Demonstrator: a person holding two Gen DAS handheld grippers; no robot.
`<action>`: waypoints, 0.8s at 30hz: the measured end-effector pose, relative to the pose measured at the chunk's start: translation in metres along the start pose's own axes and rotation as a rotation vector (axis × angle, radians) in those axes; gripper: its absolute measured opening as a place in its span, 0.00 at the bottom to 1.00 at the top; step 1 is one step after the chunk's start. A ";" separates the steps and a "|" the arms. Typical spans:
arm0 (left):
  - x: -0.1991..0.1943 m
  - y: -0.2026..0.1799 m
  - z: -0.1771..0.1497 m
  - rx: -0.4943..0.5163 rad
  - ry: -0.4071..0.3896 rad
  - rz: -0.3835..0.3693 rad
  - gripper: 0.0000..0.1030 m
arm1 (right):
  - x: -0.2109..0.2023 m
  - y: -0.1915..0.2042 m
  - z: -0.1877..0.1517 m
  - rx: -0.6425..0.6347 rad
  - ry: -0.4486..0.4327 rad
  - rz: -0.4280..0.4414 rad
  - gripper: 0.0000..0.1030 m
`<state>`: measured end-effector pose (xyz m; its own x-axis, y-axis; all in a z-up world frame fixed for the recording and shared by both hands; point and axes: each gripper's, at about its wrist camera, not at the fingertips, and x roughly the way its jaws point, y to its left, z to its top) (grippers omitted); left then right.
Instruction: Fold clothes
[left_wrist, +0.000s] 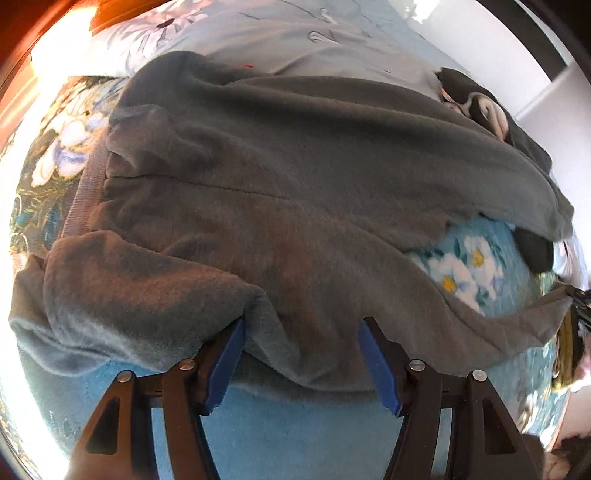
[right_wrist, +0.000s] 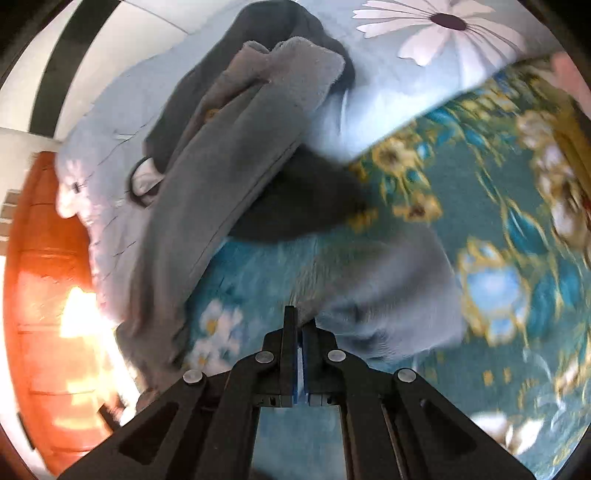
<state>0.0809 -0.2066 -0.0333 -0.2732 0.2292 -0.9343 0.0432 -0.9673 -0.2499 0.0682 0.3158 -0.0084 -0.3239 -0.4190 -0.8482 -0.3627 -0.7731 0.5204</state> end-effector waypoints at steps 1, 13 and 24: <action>0.003 0.001 0.003 -0.008 0.001 0.002 0.66 | 0.008 0.002 0.008 0.001 -0.002 0.000 0.04; -0.031 0.014 -0.019 -0.093 -0.057 -0.039 0.66 | -0.023 -0.009 -0.020 -0.192 -0.104 -0.016 0.50; -0.057 0.093 -0.050 -0.418 -0.158 -0.104 0.66 | 0.017 -0.100 -0.043 0.168 -0.089 0.024 0.42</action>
<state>0.1483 -0.3040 -0.0155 -0.4383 0.2717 -0.8568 0.3834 -0.8056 -0.4516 0.1364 0.3655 -0.0792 -0.4076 -0.3871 -0.8271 -0.4918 -0.6700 0.5560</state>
